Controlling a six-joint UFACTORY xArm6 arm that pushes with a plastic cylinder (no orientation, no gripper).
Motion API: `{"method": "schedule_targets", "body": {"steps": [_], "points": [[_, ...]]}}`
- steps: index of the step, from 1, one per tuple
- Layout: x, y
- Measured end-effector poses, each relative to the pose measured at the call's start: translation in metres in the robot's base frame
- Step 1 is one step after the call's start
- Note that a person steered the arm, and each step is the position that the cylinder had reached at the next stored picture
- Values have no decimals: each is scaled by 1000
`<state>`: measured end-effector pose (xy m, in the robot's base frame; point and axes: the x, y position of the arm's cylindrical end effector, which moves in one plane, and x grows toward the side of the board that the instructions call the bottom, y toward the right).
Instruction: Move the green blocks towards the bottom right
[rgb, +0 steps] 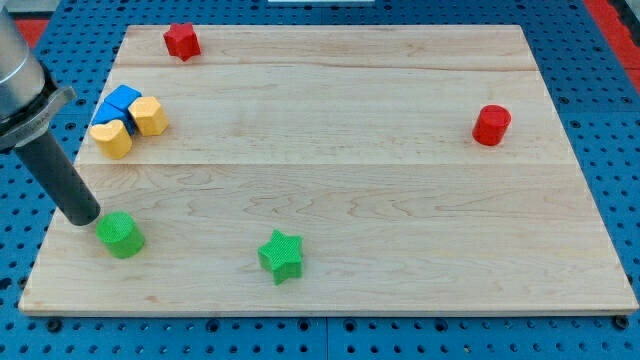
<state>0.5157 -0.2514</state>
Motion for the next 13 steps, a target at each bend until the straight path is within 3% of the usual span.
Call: {"method": "schedule_targets", "body": {"steps": [1,3,4,5,6,8,10,12,13], "points": [[0,2],[30,107],[34,127],[42,78],[69,97],[62,163],[29,232],[23,330],[25,345]]}}
